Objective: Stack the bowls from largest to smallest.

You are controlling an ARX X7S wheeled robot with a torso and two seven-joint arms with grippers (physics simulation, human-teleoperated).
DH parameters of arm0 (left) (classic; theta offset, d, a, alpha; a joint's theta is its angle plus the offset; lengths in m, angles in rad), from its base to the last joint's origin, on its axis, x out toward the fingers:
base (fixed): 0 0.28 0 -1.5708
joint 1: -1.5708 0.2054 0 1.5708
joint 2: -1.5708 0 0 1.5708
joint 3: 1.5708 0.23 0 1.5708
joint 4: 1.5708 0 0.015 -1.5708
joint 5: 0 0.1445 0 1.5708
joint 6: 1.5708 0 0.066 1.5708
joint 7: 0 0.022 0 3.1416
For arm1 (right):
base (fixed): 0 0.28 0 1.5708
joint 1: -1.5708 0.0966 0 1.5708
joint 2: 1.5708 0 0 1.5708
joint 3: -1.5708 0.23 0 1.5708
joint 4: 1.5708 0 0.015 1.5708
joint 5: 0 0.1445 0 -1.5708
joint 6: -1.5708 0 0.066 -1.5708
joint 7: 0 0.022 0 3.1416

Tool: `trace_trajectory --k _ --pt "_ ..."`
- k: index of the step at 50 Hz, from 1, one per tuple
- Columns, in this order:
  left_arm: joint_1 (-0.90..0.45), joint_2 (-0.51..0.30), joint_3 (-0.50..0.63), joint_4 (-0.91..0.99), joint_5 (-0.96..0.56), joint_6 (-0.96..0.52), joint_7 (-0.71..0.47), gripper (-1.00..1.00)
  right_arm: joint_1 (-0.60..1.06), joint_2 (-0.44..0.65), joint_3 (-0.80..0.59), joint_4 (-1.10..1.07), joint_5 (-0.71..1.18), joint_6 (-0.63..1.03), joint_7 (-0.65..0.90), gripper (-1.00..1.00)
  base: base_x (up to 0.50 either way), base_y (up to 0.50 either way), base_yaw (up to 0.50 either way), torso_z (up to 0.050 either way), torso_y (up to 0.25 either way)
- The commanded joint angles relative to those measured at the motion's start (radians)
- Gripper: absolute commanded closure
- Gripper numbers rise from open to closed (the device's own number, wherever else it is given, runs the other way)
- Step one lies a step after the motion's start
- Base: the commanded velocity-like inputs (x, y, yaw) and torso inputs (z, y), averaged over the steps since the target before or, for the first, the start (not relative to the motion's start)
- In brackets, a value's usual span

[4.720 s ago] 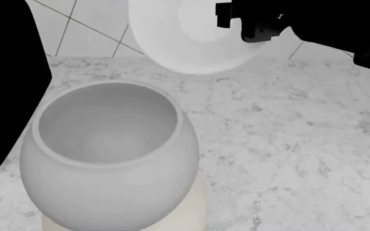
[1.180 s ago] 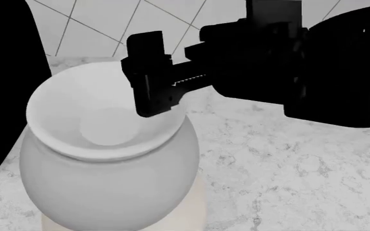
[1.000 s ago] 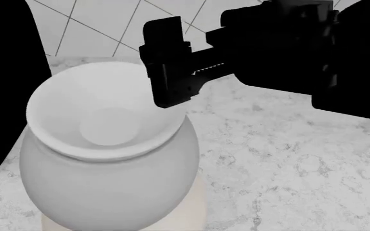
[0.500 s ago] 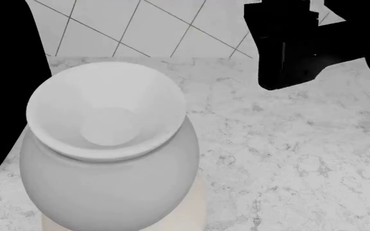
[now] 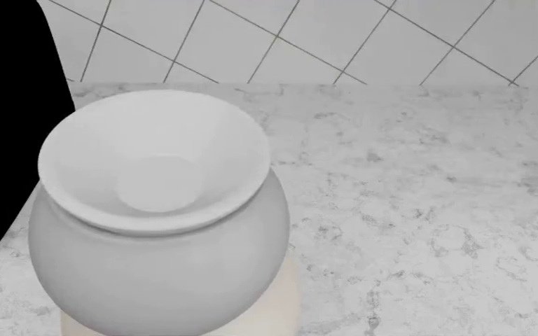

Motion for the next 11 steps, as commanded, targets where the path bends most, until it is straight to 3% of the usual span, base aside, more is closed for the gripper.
trace_trajectory --k 1,11 --pt "-0.024 -0.029 -0.06 -0.009 0.026 -0.016 -0.004 -1.0 -0.02 0.121 0.073 -0.033 -0.001 -0.017 -0.006 -1.0 0.0 0.0 0.0 0.0 0.0" --pt "-0.045 -0.08 -0.138 -0.006 -0.016 -0.054 -0.041 -1.0 -0.028 0.228 0.108 -0.036 0.001 -0.017 -0.034 -1.0 0.0 0.0 0.0 0.0 0.0"
